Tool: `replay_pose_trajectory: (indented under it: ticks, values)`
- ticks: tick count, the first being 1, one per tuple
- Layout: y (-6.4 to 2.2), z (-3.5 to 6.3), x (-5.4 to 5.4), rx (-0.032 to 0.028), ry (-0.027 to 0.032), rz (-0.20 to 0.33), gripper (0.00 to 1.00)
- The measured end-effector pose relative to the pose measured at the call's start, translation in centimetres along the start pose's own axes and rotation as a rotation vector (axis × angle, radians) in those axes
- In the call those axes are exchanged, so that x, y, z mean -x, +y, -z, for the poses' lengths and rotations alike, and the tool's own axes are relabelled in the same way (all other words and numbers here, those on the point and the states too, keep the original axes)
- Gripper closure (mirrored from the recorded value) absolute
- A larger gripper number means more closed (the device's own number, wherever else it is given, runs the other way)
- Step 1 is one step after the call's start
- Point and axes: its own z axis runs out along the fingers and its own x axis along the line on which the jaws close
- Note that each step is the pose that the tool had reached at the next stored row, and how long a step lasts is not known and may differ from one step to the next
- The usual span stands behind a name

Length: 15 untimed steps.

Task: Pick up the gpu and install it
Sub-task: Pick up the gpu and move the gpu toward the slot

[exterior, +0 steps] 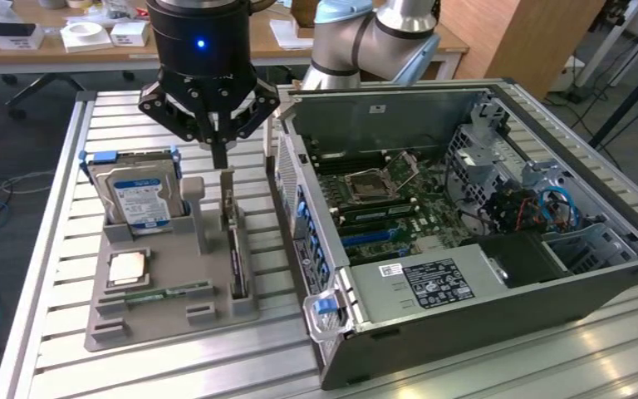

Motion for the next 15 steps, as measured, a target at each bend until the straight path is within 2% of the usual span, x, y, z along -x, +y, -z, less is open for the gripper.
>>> replay_pose_trajectory:
  ticks: [9, 10, 11, 13, 14, 15]
  values:
    - [0.00, 0.00, 0.00, 0.0000, 0.0000, 0.000, 0.89]
    - [0.00, 0.00, 0.00, 0.0000, 0.0000, 0.000, 0.83]
    - [0.00, 0.00, 0.00, 0.0000, 0.0000, 0.000, 0.83]
    - [0.00, 0.00, 0.00, 0.0000, 0.0000, 0.000, 0.71]
    - [0.00, 0.00, 0.00, 0.0001, 0.0000, 0.000, 0.71]
    - [0.00, 0.00, 0.00, 0.0000, 0.0000, 0.000, 0.65]
